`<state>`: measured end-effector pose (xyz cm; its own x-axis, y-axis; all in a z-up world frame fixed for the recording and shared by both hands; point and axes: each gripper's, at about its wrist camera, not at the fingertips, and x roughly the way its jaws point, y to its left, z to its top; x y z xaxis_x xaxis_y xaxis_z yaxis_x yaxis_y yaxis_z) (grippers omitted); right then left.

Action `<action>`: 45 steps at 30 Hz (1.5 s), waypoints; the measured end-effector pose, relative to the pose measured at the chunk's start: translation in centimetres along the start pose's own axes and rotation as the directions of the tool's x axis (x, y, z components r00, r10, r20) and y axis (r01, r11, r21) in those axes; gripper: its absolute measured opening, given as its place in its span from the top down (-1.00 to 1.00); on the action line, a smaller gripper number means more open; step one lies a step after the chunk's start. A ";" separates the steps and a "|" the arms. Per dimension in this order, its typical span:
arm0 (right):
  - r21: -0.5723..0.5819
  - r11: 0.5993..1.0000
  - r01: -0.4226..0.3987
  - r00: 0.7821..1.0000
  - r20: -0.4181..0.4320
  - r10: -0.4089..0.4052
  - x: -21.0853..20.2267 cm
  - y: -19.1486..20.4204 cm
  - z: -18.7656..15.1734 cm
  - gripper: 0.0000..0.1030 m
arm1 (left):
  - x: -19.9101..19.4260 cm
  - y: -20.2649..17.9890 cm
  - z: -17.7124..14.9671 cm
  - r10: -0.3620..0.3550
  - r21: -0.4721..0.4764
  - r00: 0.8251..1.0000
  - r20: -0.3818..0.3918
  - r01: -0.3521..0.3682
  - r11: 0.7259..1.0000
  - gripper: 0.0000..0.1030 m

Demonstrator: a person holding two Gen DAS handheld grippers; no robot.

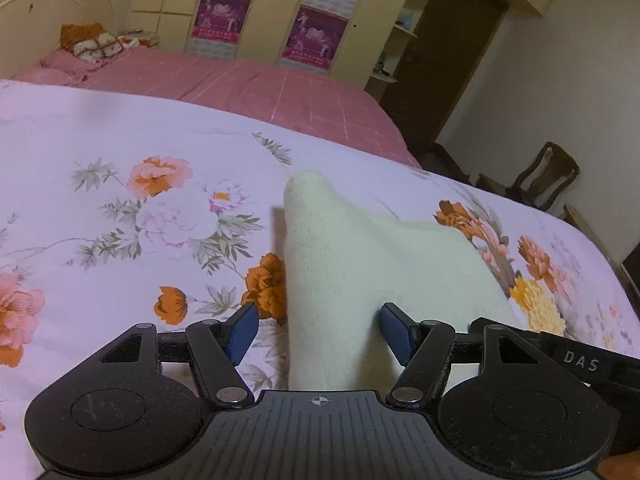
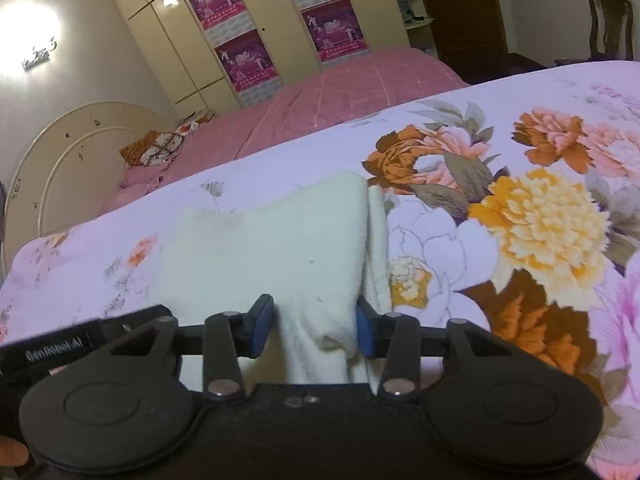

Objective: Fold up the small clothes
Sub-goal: 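Grasp the sweater fold edge with the right gripper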

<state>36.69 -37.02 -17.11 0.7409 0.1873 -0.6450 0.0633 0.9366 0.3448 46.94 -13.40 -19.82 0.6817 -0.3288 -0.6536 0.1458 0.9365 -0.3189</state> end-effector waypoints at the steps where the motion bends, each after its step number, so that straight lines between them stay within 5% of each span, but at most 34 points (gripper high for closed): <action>1: 0.003 1.000 0.000 1.000 0.000 0.000 0.3 -0.1 0.0 0.27 | 0.3 0.0 0.0 -0.001 -0.003 1.000 -0.003 0.001 1.000 -0.30; 8: 0.108 0.991 -0.077 0.997 -0.012 0.079 1.6 -1.3 0.6 0.64 | 1.7 0.2 -0.1 -0.002 -0.024 1.000 -0.010 0.001 1.000 -0.46; 11: 0.065 0.996 -0.056 0.998 0.037 0.054 0.5 -0.6 0.3 0.68 | 1.5 -0.3 -0.1 -0.023 -0.010 1.000 -0.002 0.023 1.000 -0.46; 15: 0.034 0.999 -0.013 0.991 0.133 0.009 -1.9 -0.2 -0.3 0.69 | 1.6 -1.6 -0.4 -0.029 0.036 1.000 0.005 0.028 0.999 -0.46; 18: 0.048 0.999 0.010 0.999 0.039 -0.012 0.1 -1.8 -0.8 0.66 | 2.7 -1.4 -0.9 -0.009 0.028 1.000 -0.015 0.010 1.000 -0.48; 25: 0.098 0.995 -0.034 0.997 0.068 0.027 -0.8 -2.9 1.4 0.48 | 2.2 -1.2 0.4 -0.002 -0.006 1.000 0.004 0.002 1.000 -0.48; 32: -0.034 0.994 0.108 0.991 0.082 -0.104 1.4 -1.3 1.6 0.56 | 4.6 -1.1 1.0 0.045 -0.017 0.999 -0.001 -0.045 0.999 -0.64; 36: -0.069 0.990 0.121 0.991 0.060 -0.117 2.4 -1.3 2.0 0.53 | 3.3 -1.5 0.7 0.055 0.004 0.998 0.009 -0.055 0.998 -0.64; 45: -0.043 0.997 0.066 0.994 0.095 -0.062 -3.7 -0.7 0.1 0.44 | -1.0 -0.5 -2.3 0.032 0.018 0.999 0.023 -0.032 0.999 -0.64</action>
<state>33.96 -38.37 -14.91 0.7958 0.0997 -0.5973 0.0838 0.9587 0.2716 44.55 -13.81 -20.59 0.7021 -0.2961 -0.6476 0.1371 0.9486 -0.2852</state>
